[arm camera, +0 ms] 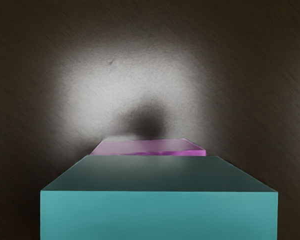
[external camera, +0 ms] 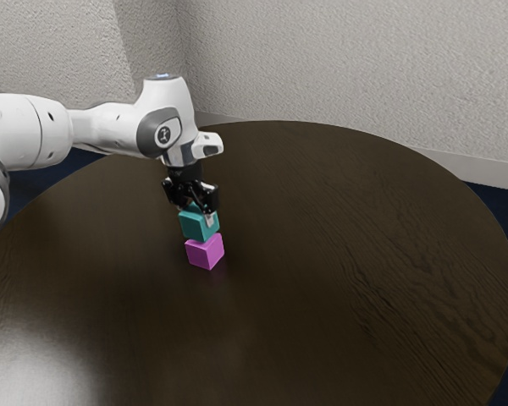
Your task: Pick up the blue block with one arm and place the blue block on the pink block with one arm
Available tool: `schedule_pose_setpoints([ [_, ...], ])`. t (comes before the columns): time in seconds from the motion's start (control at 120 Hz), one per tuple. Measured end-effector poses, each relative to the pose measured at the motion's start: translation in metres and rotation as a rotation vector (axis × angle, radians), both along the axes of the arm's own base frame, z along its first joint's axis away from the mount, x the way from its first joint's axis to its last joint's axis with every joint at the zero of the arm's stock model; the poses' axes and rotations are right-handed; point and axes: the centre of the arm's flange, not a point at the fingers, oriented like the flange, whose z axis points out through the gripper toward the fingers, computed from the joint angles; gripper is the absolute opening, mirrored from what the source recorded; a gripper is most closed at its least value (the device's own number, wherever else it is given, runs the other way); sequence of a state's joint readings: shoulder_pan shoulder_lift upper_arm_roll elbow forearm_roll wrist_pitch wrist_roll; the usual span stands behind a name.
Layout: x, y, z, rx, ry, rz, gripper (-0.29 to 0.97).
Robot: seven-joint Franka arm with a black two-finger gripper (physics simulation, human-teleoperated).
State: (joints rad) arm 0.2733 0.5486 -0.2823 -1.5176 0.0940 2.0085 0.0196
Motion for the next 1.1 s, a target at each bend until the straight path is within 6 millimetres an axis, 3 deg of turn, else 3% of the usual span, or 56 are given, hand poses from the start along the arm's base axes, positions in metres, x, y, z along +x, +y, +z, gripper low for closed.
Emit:
schedule_pose_setpoints([
  [0.267,-0.001,0.000,-0.001,-0.001,0.005,0.000,0.33],
  [0.5,-0.001,0.000,-0.001,-0.006,0.008,0.001,0.55],
  [0.783,0.000,-0.001,0.011,-0.006,-0.007,-0.001,0.65],
  [0.85,0.001,0.000,0.036,-0.001,-0.035,0.000,0.65],
  [0.95,-0.016,-0.003,0.124,0.034,-0.102,-0.002,0.66],
  [1.0,-0.027,-0.005,0.152,0.036,-0.103,-0.001,0.67],
  [1.05,-0.037,-0.005,0.171,0.038,-0.096,0.003,0.67],
  [1.1,-0.042,0.000,0.176,0.037,-0.075,0.009,0.67],
])
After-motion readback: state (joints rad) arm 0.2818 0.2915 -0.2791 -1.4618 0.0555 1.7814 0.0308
